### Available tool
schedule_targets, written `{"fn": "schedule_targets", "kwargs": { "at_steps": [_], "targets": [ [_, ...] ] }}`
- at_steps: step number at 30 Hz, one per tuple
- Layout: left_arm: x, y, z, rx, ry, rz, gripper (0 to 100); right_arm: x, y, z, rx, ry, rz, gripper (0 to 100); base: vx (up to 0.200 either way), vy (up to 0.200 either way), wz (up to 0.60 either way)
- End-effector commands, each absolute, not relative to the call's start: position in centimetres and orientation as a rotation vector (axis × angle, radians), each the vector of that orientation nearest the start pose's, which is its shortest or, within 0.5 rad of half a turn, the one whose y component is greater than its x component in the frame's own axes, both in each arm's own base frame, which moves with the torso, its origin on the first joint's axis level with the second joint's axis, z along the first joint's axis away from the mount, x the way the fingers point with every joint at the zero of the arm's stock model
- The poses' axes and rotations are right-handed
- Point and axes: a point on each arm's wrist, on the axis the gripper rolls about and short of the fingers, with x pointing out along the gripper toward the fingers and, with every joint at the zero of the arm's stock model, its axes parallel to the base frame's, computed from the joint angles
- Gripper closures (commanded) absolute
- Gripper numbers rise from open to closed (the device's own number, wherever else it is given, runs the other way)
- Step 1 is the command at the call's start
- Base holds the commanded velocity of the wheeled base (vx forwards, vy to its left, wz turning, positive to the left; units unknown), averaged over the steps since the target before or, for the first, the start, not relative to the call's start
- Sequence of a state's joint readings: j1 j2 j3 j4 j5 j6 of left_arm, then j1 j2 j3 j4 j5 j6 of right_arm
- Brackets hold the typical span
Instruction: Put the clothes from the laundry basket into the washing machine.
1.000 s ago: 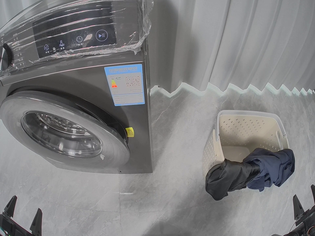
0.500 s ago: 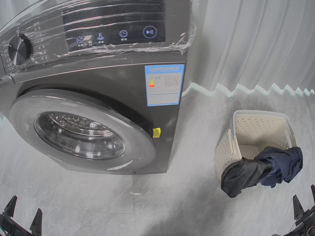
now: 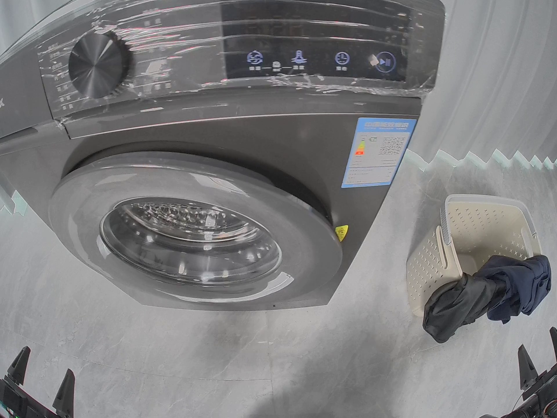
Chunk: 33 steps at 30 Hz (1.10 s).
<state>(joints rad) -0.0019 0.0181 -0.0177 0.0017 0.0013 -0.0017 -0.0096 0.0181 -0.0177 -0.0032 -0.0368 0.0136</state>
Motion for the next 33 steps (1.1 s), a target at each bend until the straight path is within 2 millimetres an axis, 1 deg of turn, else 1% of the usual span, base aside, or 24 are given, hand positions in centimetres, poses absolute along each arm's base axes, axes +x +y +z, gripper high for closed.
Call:
{"fn": "schedule_targets", "kwargs": {
  "at_steps": [1,9,30,33],
  "targets": [
    [-2.28,0.01,7.58,0.000,0.002,0.000,0,-2.21,-0.06,7.60,0.014,0.006,-0.046,0,0.000,0.200,0.00],
    [-2.27,0.01,7.58,0.002,0.003,0.000,0,-2.21,-0.06,7.62,0.014,0.004,-0.046,0,0.000,0.200,0.00],
    [-2.28,0.01,7.58,0.003,0.002,0.002,0,-2.21,-0.06,7.60,0.015,0.006,-0.048,0,0.000,0.000,0.00],
    [-2.28,0.01,7.58,0.003,0.002,0.002,0,-2.21,-0.07,7.60,0.015,0.006,-0.048,0,0.000,0.000,0.60]
  ]
}}
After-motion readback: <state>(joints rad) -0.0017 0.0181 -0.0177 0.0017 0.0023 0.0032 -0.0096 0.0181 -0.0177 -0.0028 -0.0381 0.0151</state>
